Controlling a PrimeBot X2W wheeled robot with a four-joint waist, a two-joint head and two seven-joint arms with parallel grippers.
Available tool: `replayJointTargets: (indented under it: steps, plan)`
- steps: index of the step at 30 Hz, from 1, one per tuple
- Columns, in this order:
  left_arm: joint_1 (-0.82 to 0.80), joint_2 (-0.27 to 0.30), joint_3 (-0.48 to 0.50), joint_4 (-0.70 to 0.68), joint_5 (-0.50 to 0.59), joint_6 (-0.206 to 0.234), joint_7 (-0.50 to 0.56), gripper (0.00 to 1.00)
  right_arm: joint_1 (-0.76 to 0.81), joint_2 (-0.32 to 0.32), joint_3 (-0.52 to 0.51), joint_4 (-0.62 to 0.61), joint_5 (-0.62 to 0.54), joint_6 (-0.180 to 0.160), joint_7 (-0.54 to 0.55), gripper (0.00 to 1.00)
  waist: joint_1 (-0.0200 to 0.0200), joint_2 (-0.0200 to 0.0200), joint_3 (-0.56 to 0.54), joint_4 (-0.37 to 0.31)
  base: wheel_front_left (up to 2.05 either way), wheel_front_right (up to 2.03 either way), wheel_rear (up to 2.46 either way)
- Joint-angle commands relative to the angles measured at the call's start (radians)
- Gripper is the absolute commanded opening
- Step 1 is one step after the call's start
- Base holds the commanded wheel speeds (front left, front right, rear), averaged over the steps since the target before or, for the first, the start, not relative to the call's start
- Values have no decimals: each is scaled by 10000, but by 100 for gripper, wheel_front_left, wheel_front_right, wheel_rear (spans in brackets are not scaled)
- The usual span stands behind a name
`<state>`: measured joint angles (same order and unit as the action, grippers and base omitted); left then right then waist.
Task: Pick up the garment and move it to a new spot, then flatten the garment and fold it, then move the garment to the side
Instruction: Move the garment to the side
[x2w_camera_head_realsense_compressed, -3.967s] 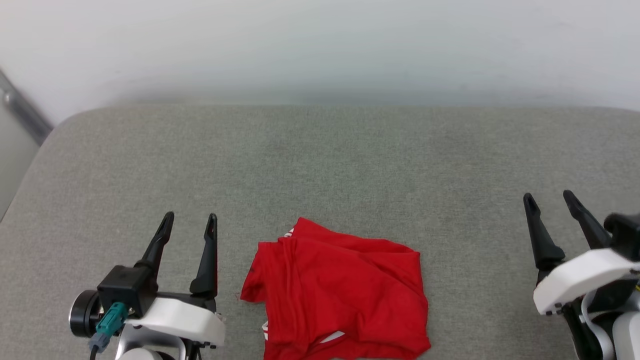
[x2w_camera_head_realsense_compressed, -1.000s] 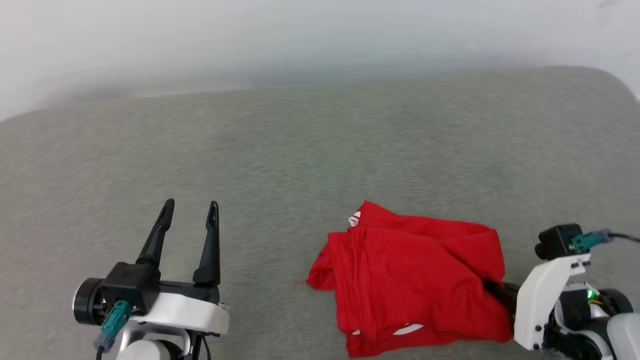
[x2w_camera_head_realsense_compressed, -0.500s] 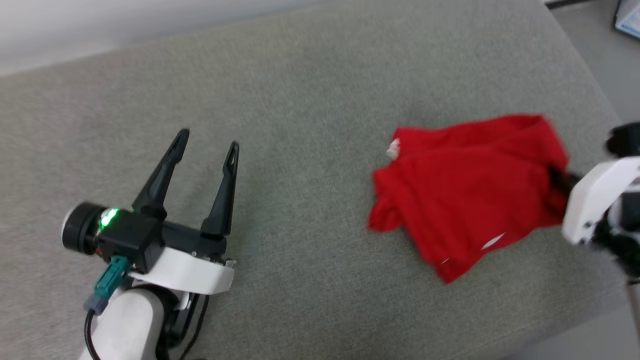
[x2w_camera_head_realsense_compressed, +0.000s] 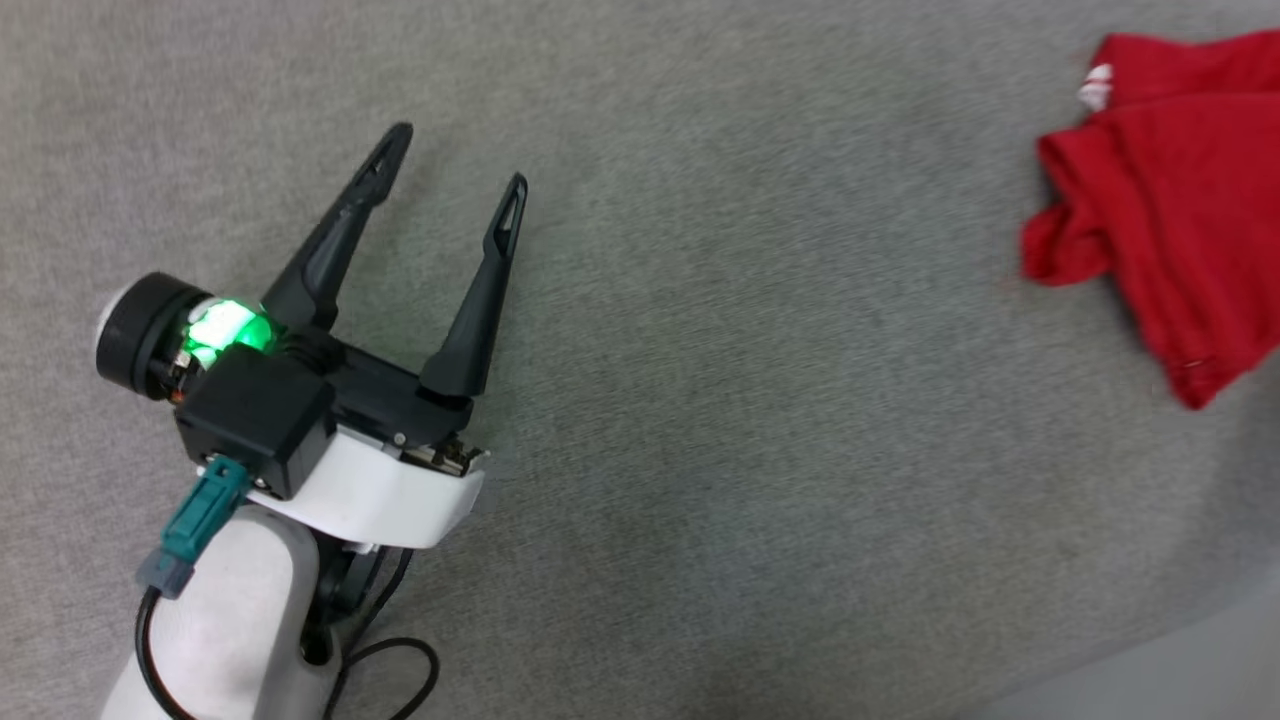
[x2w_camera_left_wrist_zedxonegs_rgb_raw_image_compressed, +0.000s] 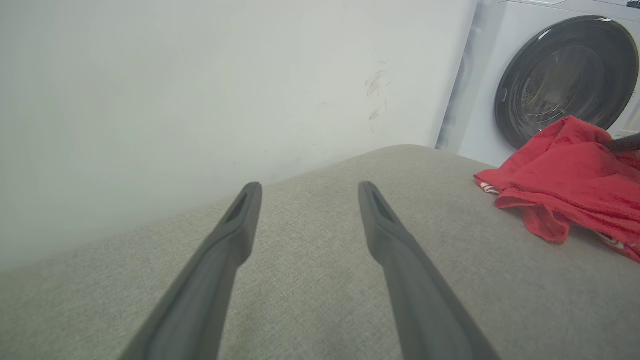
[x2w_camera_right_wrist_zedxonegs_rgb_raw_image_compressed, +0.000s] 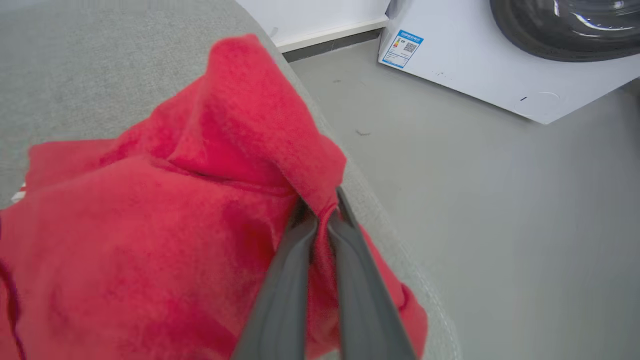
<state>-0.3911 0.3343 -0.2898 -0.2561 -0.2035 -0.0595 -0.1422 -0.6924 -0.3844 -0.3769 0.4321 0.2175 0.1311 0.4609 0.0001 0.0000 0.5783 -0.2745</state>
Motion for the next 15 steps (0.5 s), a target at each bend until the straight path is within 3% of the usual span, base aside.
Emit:
replayJointTargets:
  steps: [1,5,6,7,8,15]
  plan:
    - [-189,56,-9,-55,50,-45,14,100,-263,75,-251,105,-355,-8,-257,0,-1,0,410,275,0,0,0]
    - [-334,84,-54,-58,22,-86,-51,100,-587,309,-784,480,-1003,-8,-931,0,-1,0,660,470,0,0,0]
    - [-362,72,-72,-41,12,-91,-91,100,-639,323,-906,637,-1146,-8,-1093,20,-1,0,700,511,0,0,0]
    - [-388,56,-83,-12,5,-86,-111,100,-698,350,-969,804,-1231,-8,-1259,82,-1,0,726,547,0,0,0]
    - [-403,47,-95,19,-8,-84,-127,100,-762,386,-1044,968,-1280,-8,-1435,100,-1,0,741,577,0,0,0]
    - [-301,-30,-139,391,-97,-17,-380,100,-791,284,-1795,1950,-2131,-8,-2688,100,-1,0,420,674,0,0,0]
